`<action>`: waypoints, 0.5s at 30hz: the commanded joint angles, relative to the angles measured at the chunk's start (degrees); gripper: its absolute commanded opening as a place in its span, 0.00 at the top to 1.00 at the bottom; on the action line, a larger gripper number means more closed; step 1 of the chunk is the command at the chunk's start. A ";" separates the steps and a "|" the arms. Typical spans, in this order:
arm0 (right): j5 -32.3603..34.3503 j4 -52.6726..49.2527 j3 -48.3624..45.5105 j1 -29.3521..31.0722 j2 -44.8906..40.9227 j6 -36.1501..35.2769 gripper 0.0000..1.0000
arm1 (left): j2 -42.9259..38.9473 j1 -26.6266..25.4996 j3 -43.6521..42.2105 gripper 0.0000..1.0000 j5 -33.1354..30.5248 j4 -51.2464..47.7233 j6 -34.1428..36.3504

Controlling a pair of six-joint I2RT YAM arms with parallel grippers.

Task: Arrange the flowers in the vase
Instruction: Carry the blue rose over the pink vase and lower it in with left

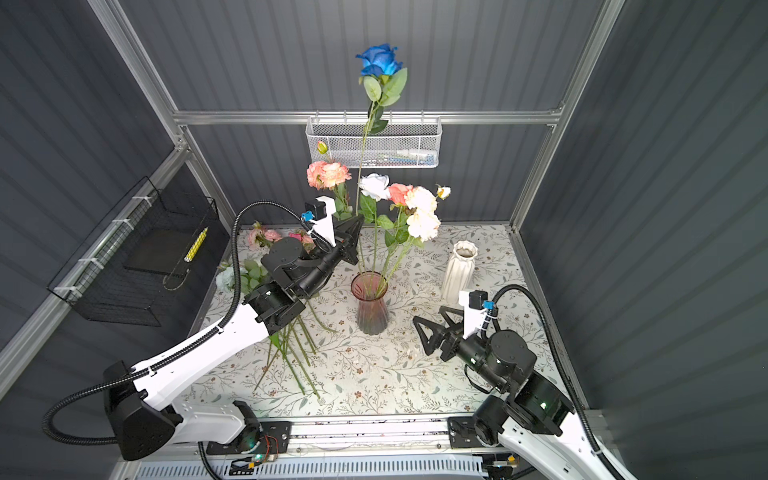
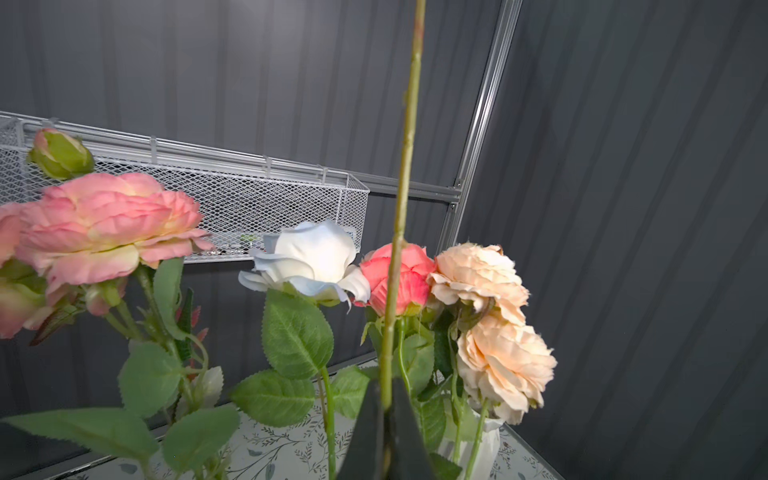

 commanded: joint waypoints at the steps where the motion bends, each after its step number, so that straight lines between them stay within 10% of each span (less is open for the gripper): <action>1: 0.91 -0.45 2.02 -0.25 -0.96 -1.26 0.01 | 0.28 -0.32 -2.11 1.00 -2.54 6.49 3.30; 15: 0.04 -0.01 1.84 -0.25 -1.06 -1.11 0.01 | 3.67 -0.36 -11.51 0.90 -5.80 12.59 0.01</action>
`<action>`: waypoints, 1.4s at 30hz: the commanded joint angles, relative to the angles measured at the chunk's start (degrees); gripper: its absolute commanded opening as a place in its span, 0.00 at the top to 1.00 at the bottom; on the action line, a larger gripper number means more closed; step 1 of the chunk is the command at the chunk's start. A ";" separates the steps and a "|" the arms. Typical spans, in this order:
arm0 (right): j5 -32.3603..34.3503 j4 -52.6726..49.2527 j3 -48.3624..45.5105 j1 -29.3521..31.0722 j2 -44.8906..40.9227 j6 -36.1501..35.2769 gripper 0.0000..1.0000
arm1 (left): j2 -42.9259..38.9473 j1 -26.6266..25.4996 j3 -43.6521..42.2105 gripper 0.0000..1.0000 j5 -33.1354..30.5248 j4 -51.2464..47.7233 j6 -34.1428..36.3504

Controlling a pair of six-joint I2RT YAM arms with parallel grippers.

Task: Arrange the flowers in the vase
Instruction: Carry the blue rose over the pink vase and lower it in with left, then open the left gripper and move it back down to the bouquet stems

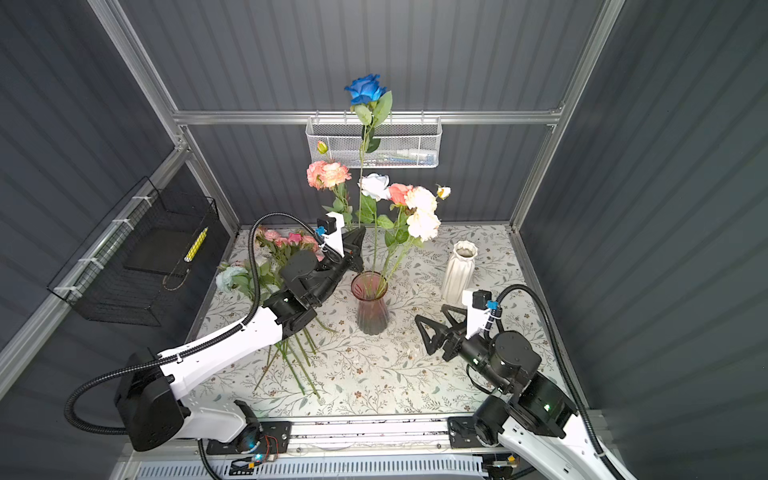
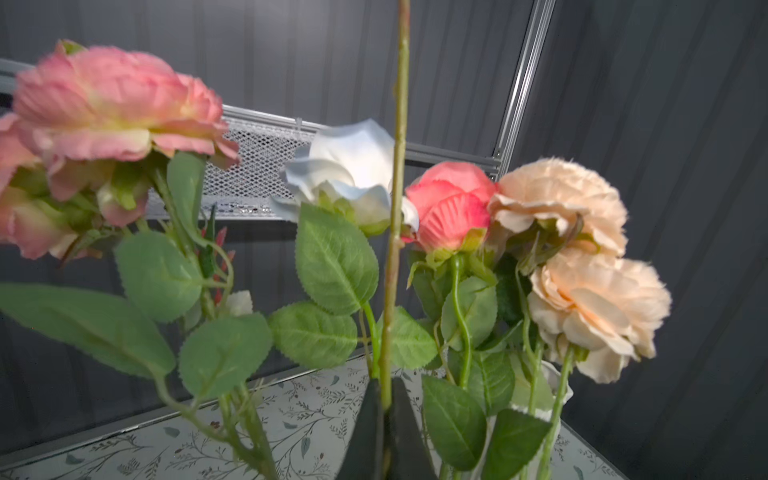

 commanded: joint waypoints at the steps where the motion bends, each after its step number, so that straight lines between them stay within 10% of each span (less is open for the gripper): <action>1: -0.22 -0.02 1.07 -0.24 -0.78 -0.86 0.01 | -0.44 -0.34 -3.52 0.81 -1.91 3.35 -3.12; 6: -0.12 -0.31 0.67 -0.25 -1.64 -1.09 0.01 | -6.87 -0.42 -9.81 0.47 -2.47 4.47 -8.05; 19: -1.28 0.77 -1.17 -0.23 -2.06 -0.09 0.01 | -23.26 -0.46 -14.97 0.00 0.17 -3.56 -15.47; 34: -2.77 1.45 -4.83 -0.25 -2.85 0.88 0.01 | -30.38 0.19 -13.78 0.08 -16.30 -46.77 -17.55; 42: -3.19 2.13 -5.56 -0.24 -2.93 0.40 0.01 | -18.37 22.18 -15.99 0.34 6.11 -52.46 -23.29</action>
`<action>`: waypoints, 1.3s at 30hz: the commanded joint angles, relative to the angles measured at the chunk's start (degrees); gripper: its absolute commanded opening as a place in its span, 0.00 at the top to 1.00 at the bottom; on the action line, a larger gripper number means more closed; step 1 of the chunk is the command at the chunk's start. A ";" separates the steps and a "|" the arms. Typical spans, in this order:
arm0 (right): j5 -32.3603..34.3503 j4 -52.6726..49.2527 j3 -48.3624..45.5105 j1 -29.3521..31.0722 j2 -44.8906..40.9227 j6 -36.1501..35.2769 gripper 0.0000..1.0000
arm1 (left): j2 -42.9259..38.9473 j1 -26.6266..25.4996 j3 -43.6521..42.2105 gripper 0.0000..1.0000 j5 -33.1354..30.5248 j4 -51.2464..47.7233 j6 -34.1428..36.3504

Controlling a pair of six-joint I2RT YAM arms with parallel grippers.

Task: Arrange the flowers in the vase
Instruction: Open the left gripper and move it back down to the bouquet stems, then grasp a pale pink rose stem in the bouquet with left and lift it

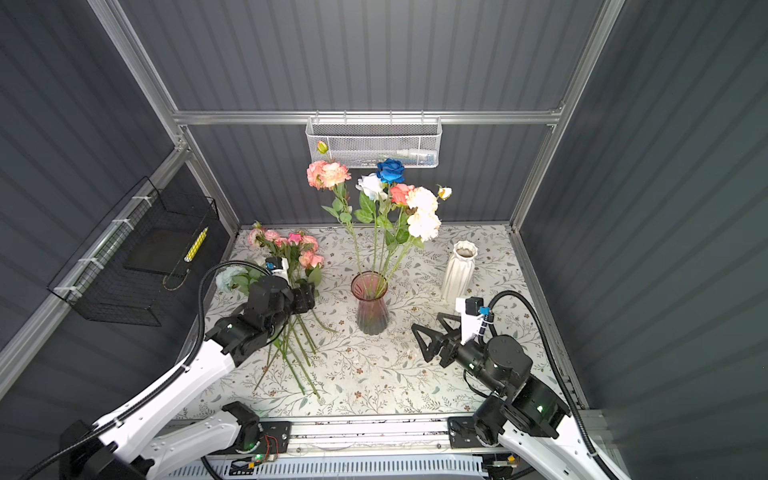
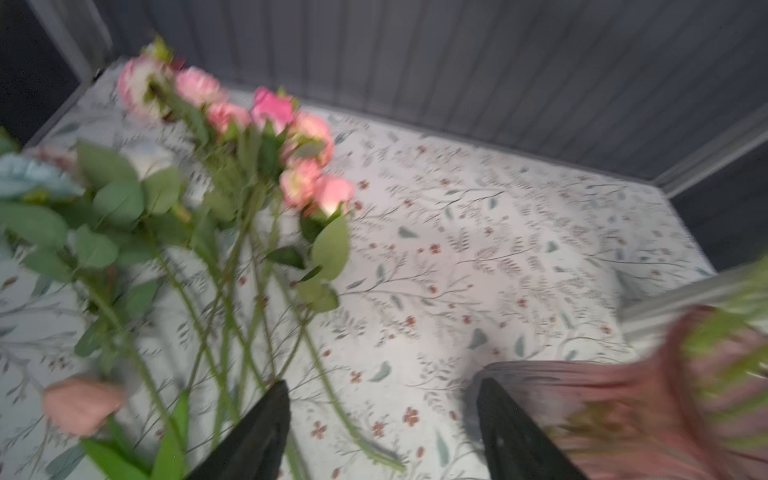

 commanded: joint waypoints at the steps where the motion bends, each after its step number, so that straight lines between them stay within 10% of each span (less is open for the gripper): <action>1: -0.77 1.35 -0.31 -0.20 -0.67 -0.25 0.01 | 4.27 4.34 -0.36 0.37 9.15 -4.33 -2.07; 17: -0.29 -0.89 0.40 -0.25 -3.39 -1.07 0.01 | 37.13 4.37 13.72 0.55 -4.02 -13.34 3.88; 39: 0.49 -1.70 1.55 -0.25 -3.78 -1.83 0.01 | 41.31 4.30 16.42 0.97 -7.53 -12.84 6.61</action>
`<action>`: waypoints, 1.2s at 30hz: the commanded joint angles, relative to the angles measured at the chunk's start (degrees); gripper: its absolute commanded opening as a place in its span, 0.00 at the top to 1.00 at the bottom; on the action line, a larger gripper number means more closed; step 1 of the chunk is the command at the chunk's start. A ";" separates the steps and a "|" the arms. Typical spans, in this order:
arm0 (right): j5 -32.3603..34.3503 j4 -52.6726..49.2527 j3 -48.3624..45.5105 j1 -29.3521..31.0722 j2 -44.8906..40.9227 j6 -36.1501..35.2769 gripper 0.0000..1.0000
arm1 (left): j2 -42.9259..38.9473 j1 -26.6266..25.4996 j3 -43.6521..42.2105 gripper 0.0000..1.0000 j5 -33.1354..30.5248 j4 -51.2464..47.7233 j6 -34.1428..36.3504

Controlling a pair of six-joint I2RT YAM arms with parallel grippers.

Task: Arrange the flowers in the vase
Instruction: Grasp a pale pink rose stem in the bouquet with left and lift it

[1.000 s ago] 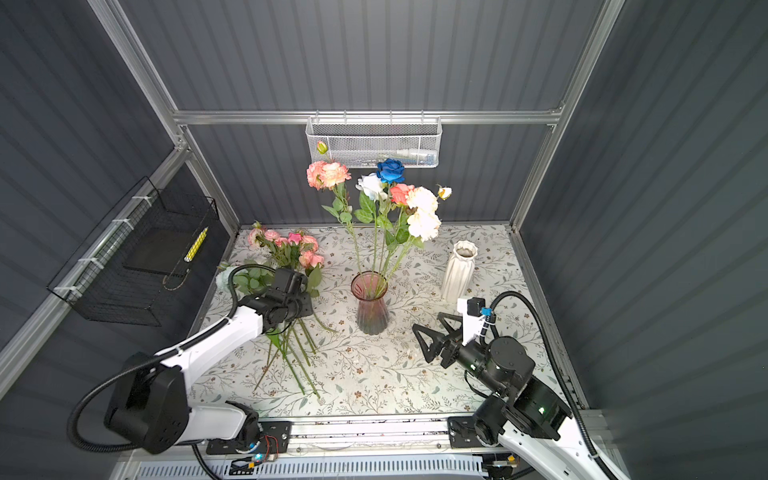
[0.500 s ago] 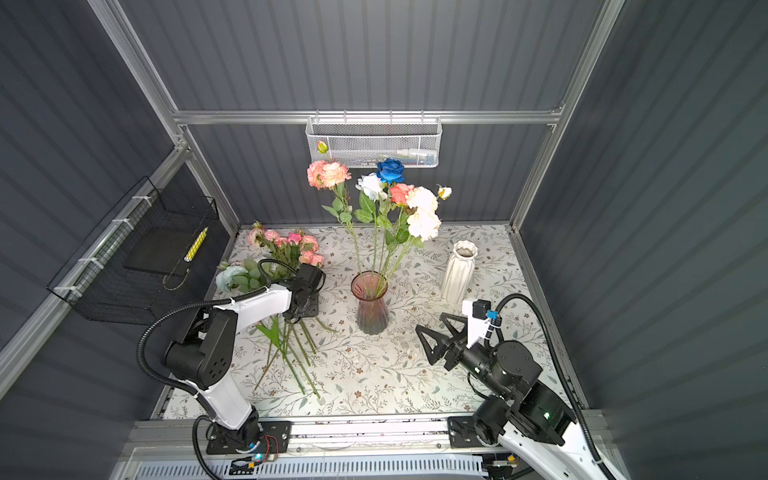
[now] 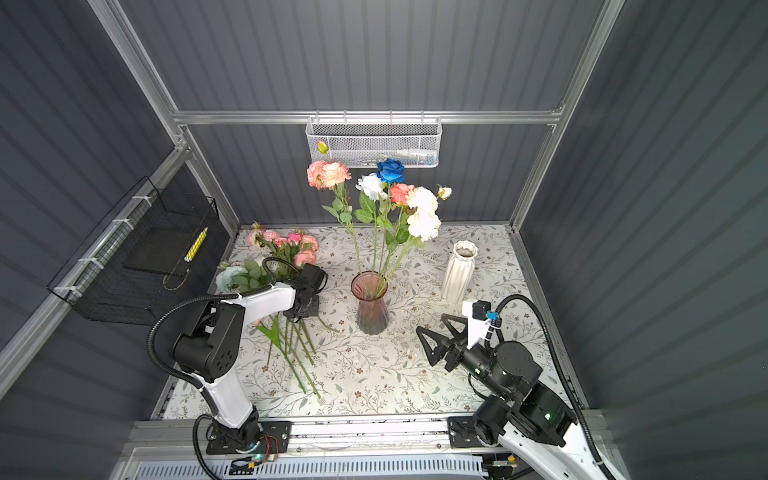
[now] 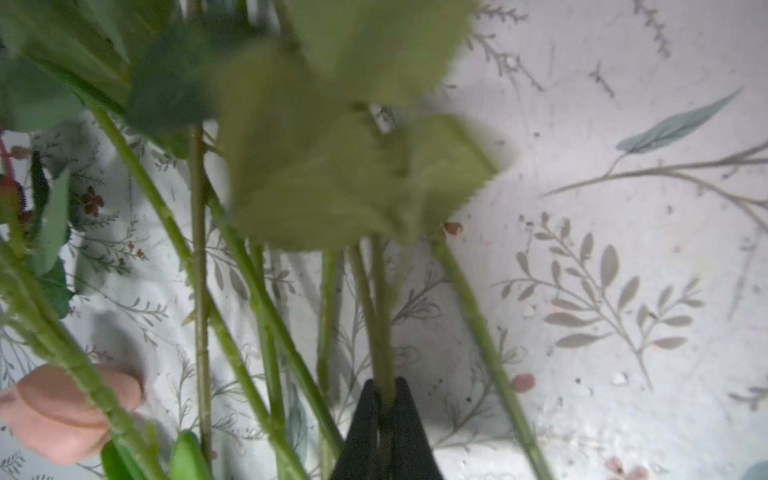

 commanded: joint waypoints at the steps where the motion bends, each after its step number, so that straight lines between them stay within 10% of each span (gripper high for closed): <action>1: 0.38 0.34 1.52 -0.25 0.21 -0.94 0.01 | -2.43 -0.11 0.88 0.99 -0.98 -1.19 -0.19; 6: -0.22 0.65 1.93 -0.27 1.18 -0.93 0.01 | -4.89 -0.11 0.69 0.96 -1.20 -1.33 -0.65; 12: -0.41 1.11 1.93 -0.25 1.40 -0.81 0.01 | -4.75 -0.08 0.97 0.59 -1.41 -1.27 -0.68; 36: -0.24 0.50 2.26 -0.19 0.75 -0.73 0.01 | 2.78 -0.12 2.66 0.85 0.08 0.29 -0.75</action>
